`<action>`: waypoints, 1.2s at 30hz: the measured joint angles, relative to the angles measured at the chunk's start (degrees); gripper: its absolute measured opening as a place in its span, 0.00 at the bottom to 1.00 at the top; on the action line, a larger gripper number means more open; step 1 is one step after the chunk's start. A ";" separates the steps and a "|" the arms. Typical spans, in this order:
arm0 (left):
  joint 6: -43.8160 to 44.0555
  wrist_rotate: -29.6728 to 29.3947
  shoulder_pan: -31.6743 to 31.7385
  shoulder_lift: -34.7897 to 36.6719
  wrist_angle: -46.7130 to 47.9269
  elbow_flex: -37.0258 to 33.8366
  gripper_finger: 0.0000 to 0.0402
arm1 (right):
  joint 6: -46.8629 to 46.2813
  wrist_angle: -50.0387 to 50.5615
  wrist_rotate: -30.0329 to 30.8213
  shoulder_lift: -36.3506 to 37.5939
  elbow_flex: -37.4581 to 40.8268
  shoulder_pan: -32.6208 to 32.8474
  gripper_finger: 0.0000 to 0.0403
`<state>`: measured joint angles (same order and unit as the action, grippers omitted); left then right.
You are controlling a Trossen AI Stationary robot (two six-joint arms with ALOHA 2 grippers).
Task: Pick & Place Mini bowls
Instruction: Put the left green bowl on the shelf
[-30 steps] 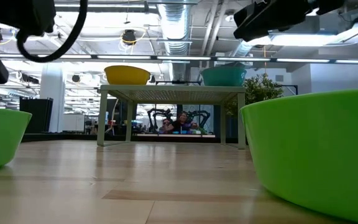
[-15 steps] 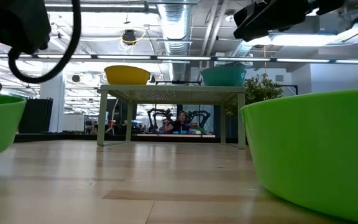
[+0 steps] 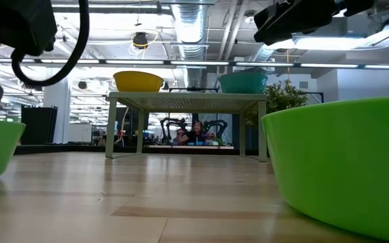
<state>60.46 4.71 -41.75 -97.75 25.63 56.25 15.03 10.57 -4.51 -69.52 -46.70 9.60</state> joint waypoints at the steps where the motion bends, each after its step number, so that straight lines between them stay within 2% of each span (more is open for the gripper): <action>1: -0.24 -0.05 0.02 0.49 0.18 0.00 0.06 | 0.00 0.00 0.00 0.00 0.00 0.00 0.32; 5: -0.50 -1.33 1.03 4.05 0.24 -0.04 0.03 | 0.00 0.00 0.00 0.00 0.02 -0.01 0.32; 9: -2.89 -6.19 3.28 9.61 0.29 -0.11 0.02 | 0.00 0.03 0.00 0.00 0.02 0.00 0.32; 13: -13.38 -11.27 6.68 15.34 1.28 0.80 0.02 | 0.00 0.07 0.00 0.00 0.02 0.00 0.32; 17: -27.06 -13.34 11.91 17.78 5.19 3.80 0.02 | 0.00 0.08 0.00 0.00 0.02 -0.01 0.32; 22: -43.40 -13.87 19.17 16.51 13.40 9.57 0.02 | -0.01 0.09 -0.01 0.00 0.02 0.01 0.32; 25: -50.83 -16.17 23.53 15.71 17.38 12.91 0.02 | -0.02 0.06 0.00 0.00 0.02 -0.02 0.32; 30: -63.92 -16.73 30.14 15.60 17.39 15.94 0.02 | -0.02 -0.36 0.00 0.00 0.02 0.01 0.32; 36: -72.78 -16.81 38.14 15.52 16.77 16.46 0.02 | -0.02 -0.35 0.00 0.00 0.02 0.01 0.32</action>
<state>-12.32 -12.10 -3.61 -82.22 42.40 72.71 15.00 10.22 -4.51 -69.52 -46.68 9.61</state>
